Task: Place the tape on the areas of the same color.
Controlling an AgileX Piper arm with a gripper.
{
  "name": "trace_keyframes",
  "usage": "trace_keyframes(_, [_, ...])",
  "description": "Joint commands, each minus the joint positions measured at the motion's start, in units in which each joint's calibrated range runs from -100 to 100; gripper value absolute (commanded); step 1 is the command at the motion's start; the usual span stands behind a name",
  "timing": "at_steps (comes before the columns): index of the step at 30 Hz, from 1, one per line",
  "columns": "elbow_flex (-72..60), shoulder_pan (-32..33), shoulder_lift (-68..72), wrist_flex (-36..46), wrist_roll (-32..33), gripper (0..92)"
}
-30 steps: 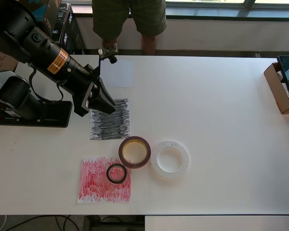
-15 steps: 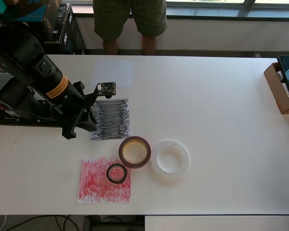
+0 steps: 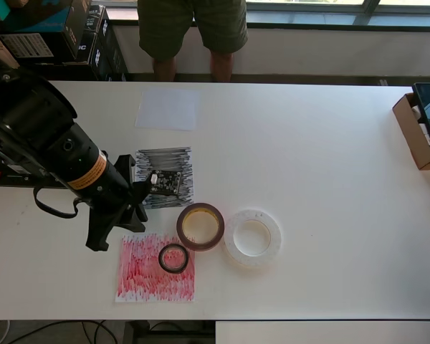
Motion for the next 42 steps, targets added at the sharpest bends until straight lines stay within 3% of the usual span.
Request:
trace_keyframes(1, [-2.93,-0.02,6.77,0.62,-0.04,20.2])
trace_keyframes(7, [-5.20,-0.18,13.88,-0.14,-4.54,20.3])
trace_keyframes(12, [-4.48,-1.20,17.24,-7.69,-6.83,20.4])
trace_keyframes(16, [-4.38,-1.20,19.11,-11.34,-6.91,27.8])
trace_keyframes(21, [-3.20,-1.20,21.08,-11.85,-6.91,38.9])
trace_keyframes(32, [2.34,-2.15,21.27,-11.85,-18.62,39.7])
trace_keyframes(37, [2.70,-1.68,21.27,-11.85,-19.93,40.7])
trace_keyframes(42, [1.79,-1.99,20.89,-11.85,-19.77,59.1])
